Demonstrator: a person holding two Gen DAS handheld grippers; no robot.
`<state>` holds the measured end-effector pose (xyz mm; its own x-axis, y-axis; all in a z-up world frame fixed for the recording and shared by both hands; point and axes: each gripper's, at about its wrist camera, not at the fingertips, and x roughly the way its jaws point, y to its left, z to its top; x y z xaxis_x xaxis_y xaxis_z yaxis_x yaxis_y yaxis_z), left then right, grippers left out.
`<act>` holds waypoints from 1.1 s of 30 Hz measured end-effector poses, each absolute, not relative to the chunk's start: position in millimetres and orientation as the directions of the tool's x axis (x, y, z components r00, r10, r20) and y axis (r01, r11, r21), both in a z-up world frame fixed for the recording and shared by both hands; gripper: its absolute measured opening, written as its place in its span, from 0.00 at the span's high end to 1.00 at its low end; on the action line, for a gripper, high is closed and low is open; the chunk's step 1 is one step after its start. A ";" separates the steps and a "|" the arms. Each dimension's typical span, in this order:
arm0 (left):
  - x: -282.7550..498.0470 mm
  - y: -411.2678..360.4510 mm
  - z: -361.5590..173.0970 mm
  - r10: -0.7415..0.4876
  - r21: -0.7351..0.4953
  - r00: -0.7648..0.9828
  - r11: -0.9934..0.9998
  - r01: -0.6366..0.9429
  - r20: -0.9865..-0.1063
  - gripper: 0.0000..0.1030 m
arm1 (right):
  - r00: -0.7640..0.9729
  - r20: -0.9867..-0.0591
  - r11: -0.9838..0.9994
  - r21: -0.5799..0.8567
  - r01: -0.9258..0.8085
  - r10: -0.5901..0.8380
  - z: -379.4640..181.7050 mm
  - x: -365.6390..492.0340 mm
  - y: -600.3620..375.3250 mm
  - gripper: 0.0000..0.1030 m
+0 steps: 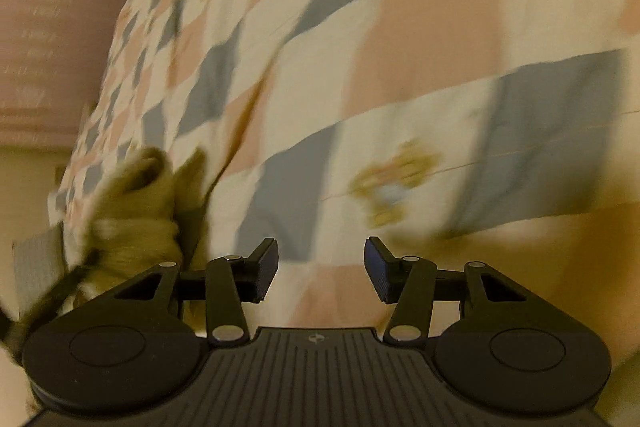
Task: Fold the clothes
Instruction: 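Grasp another vest edge with the left gripper while the right gripper holds the vest, then lift the vest with both grippers and carry it over the open quilt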
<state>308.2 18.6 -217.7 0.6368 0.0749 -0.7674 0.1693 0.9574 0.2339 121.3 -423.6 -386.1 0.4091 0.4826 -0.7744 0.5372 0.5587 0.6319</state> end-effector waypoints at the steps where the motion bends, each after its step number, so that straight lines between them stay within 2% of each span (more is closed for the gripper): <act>1: 311.8 47.7 -203.4 0.093 0.223 0.641 0.967 0.124 -0.762 0.89 | 0.398 -0.765 0.566 0.643 0.516 0.506 -386.0 131.8 -409.1 0.50; 4: 318.1 124.0 -172.6 0.145 0.209 0.647 0.978 0.023 -0.748 0.89 | 0.358 -0.738 0.589 0.673 0.448 0.572 -385.2 160.6 -361.4 0.50; 7: 325.3 181.3 -166.0 0.174 0.190 0.629 0.981 -0.042 -0.758 0.89 | 0.309 -0.734 0.652 0.679 0.336 0.605 -380.7 188.0 -300.7 0.50; 12: 340.7 264.0 -181.6 0.199 0.142 0.580 0.980 -0.143 -0.790 0.91 | 0.288 -0.754 0.789 0.614 -0.007 0.590 -364.2 226.1 -177.3 0.49; 15: 349.5 294.2 -199.9 0.177 0.108 0.562 0.982 -0.154 -0.808 0.91 | 0.340 -0.770 0.840 0.468 -0.273 0.540 -353.8 244.4 -101.0 0.47; 17: 355.0 304.6 -218.4 0.188 0.129 0.550 0.981 -0.145 -0.814 0.91 | 0.410 -0.768 0.844 0.306 -0.441 0.492 -351.5 252.0 -53.7 0.42; 19: 359.4 311.8 -239.5 0.180 0.129 0.531 0.983 -0.132 -0.828 0.91 | 0.471 -0.764 0.830 0.149 -0.537 0.441 -359.3 259.4 -17.0 0.36; 22: 361.6 326.2 -264.3 0.158 0.094 0.506 0.984 -0.150 -0.848 0.91 | 0.476 -0.792 0.827 0.061 -0.559 0.381 -382.0 276.5 6.9 0.35; 25: 364.9 341.6 -284.6 0.156 0.079 0.475 0.981 -0.178 -0.866 0.91 | 0.479 -0.794 0.847 0.082 -0.526 0.374 -393.6 290.3 3.3 0.26; 30: 368.8 356.3 -304.2 0.147 0.069 0.454 0.981 -0.183 -0.879 0.90 | 0.422 -0.743 0.841 0.358 -0.406 0.519 -389.7 322.6 -33.2 0.27; 33: 369.8 361.2 -314.0 0.139 0.066 0.448 0.983 -0.174 -0.883 0.90 | 0.443 -0.714 0.840 0.462 -0.284 0.542 -389.6 343.9 -67.2 0.30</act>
<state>369.8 361.2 -314.0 0.4485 0.1387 -0.8830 -0.1741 0.9825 0.0659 343.9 -67.2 -389.6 0.4427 0.5423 -0.7141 -0.2837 0.8402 0.4622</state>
